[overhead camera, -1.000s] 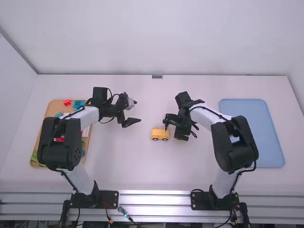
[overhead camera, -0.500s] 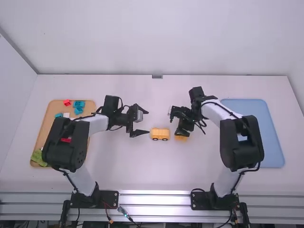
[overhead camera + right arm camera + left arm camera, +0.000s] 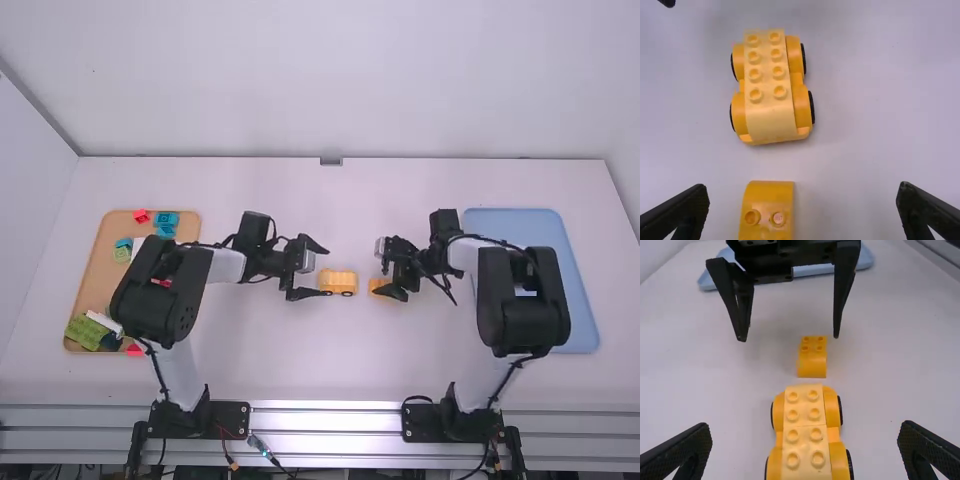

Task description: Assemble lego blocks to make yellow taxi

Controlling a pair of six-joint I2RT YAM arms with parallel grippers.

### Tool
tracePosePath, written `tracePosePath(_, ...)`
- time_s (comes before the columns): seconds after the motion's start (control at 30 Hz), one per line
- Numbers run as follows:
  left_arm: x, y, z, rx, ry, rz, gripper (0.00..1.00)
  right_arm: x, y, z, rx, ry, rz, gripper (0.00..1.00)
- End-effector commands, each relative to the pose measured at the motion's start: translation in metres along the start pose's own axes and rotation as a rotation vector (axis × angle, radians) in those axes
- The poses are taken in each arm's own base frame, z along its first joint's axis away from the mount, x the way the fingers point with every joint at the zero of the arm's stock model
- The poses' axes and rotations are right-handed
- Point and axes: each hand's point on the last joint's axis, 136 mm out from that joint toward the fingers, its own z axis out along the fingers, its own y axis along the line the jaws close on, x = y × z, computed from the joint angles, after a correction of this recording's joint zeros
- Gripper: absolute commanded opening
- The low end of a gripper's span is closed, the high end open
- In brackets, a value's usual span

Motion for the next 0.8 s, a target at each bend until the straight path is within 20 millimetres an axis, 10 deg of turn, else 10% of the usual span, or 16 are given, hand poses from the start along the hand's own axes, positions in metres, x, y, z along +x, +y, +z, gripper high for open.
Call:
tracePosePath(0.0,0.0,-0.008,0.003,0.029,-0.026,0.0,0.99,0.002,0.013,0.004,-0.007,-0.088,0.063,0.99)
tracePosePath(0.77,-0.002,-0.01,0.006,0.037,-0.027,-0.046,0.99,0.022,0.018,-0.003,0.103,-0.166,0.016,0.91)
